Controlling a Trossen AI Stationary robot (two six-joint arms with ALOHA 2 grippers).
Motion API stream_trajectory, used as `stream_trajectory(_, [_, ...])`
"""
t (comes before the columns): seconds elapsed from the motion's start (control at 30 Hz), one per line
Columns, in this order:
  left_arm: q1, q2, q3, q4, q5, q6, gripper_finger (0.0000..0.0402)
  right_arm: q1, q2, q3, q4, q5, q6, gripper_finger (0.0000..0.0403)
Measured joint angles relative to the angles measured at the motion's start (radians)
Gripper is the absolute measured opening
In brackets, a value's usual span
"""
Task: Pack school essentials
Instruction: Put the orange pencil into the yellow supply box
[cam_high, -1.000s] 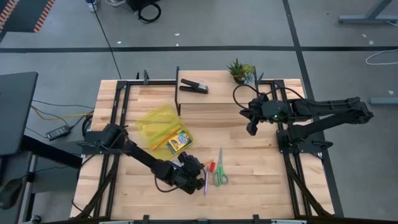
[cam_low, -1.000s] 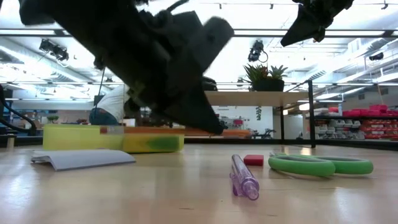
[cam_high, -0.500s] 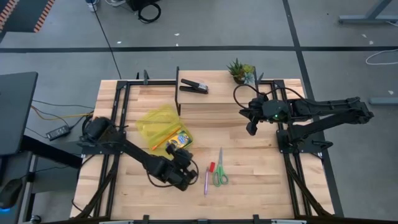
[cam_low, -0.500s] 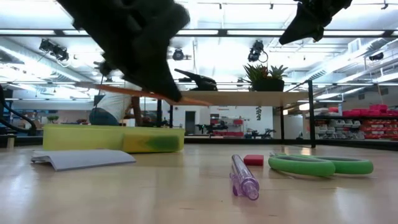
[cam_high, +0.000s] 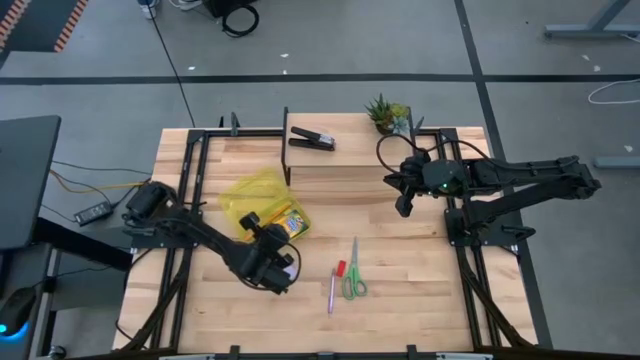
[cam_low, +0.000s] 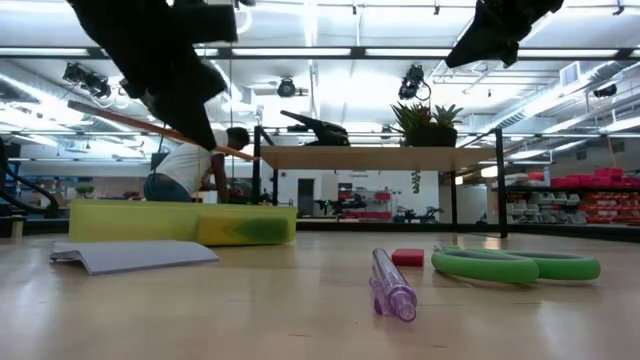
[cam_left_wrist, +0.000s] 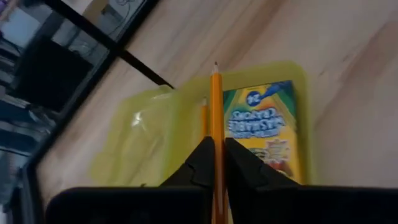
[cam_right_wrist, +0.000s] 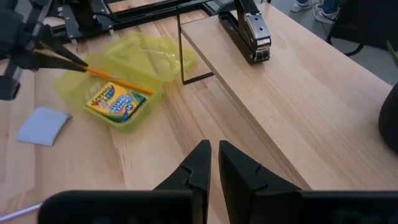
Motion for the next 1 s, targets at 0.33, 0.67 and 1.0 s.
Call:
stream_trajectory(0.33, [0.115,0.0,-0.084,0.037,0.029,0.103,0.0019,0.002,0.0,0.0,0.002,-0.005,0.006,0.0039])
stream_trajectory(0.67, [0.181,0.0,-0.186,0.229,0.063,0.221,0.0028,0.002,0.0,0.0,0.021,-0.011,0.02,0.0039])
stream_trajectory(1.0, [0.191,0.001,-0.229,0.305,0.095,0.294,0.0073,0.002,0.0,0.0,0.024,-0.01,0.029,0.0039])
